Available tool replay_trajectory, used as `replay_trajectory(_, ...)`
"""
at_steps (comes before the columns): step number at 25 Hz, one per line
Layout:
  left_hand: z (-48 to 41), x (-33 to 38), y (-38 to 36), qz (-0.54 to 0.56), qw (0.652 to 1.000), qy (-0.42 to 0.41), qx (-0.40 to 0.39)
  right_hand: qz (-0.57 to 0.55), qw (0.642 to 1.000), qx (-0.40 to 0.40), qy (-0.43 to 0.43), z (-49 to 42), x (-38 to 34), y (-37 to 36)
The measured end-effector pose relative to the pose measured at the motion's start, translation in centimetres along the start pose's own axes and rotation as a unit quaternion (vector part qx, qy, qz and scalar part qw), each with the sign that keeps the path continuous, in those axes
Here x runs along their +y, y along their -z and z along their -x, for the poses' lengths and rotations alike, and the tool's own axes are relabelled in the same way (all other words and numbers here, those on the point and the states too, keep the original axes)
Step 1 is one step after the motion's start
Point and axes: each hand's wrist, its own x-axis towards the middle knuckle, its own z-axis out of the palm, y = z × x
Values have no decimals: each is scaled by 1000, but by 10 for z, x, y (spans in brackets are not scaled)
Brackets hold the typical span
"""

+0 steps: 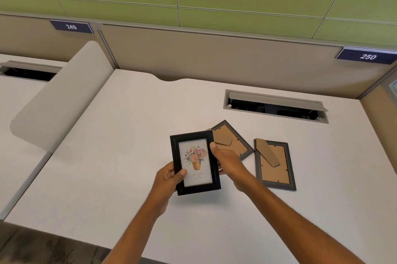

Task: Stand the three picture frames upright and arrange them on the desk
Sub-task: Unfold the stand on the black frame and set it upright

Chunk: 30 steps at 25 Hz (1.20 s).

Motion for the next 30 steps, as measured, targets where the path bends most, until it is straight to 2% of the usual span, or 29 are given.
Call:
replay_trajectory(7,-3,3,5,-18,999,15,-29,-72,997,14,-35,-3,-11,-16)
replay_trajectory(14,-16,16,13,-19,1000,18,-16,-93,996,2,2,-19,-21,-29)
replay_trajectory(26,-69,75,53,11,989,-21,149,-90,994,-59,7,-98,-91,-89)
replay_trajectory(30,-92,86,71,26,983,-21,183,-95,993,-68,6,-131,-104,-113)
